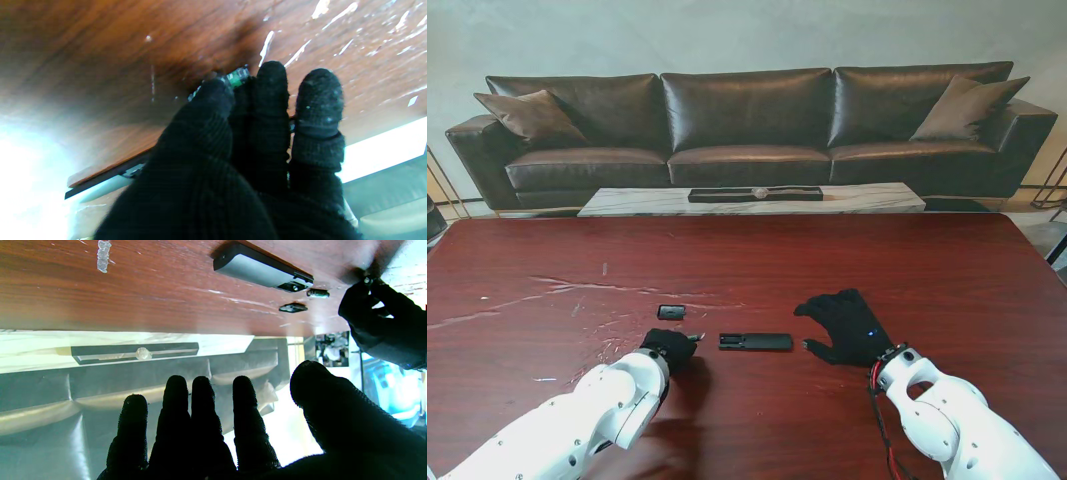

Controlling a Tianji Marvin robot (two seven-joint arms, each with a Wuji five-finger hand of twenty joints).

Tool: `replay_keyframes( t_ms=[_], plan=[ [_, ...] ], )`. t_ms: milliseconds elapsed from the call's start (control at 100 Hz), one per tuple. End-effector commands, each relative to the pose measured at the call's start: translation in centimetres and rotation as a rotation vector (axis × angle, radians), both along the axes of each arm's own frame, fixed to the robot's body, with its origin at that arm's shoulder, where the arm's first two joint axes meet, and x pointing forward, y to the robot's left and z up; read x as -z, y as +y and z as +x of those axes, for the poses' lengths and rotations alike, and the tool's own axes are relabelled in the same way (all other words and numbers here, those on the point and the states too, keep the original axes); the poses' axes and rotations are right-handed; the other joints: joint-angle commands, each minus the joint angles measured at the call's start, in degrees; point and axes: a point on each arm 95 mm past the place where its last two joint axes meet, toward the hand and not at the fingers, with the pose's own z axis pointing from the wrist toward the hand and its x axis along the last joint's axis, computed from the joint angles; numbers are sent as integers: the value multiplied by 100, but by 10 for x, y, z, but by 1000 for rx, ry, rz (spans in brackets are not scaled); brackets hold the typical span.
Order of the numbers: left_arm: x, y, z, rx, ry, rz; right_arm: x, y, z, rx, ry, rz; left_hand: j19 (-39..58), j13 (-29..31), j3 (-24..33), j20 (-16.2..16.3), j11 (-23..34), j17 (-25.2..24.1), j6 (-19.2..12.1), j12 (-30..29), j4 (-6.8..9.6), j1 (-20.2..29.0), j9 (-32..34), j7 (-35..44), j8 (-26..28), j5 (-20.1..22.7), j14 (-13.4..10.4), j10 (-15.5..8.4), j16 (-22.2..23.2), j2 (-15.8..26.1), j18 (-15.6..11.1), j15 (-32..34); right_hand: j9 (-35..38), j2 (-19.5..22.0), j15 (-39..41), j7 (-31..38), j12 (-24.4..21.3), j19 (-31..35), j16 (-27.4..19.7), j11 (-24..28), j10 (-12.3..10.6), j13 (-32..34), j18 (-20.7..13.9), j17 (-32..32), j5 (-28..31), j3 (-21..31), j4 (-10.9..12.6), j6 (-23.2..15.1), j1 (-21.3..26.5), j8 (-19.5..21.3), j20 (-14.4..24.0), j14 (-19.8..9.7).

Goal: Install the batteries into the remote control and close the cover

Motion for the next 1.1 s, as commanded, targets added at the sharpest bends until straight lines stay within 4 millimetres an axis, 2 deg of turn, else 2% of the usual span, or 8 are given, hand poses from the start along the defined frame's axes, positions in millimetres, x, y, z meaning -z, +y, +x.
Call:
replay_keyframes(
  t_ms=[0, 170, 1090],
  plan=[
    [50, 22, -21, -37, 142, 69, 2, 2, -2, -5, 1, 4, 14, 123, -294, -49, 452, 27, -494, 131, 266, -5, 479, 42, -396, 117, -434, -96, 117, 492, 54, 71, -117, 148, -66, -76, -47, -100, -29, -35, 81, 23, 19, -11, -54, -118, 121, 94, 34, 62, -116, 9],
    [44, 23, -20, -41, 107, 31, 2, 2, -2, -6, 0, 5, 22, 142, -207, 46, 501, 17, -467, 248, 273, -41, 511, 52, -463, 187, -378, -36, 288, 446, 96, 200, -114, 171, -70, -76, -49, -100, -30, -35, 86, 22, 19, -11, -51, -155, 124, 89, 31, 61, -116, 10],
    [-18, 22, -5, 78, -156, -86, 4, 5, -1, -2, 16, -9, -15, 124, -128, 165, 486, -4, -433, 333, 250, -7, 512, 0, -403, 154, -382, -16, 409, 430, 121, 241, -122, 240, -75, -93, -55, -100, -29, -43, 88, 19, 19, -11, -50, -241, 136, 99, 75, 49, -116, 10]
  ],
)
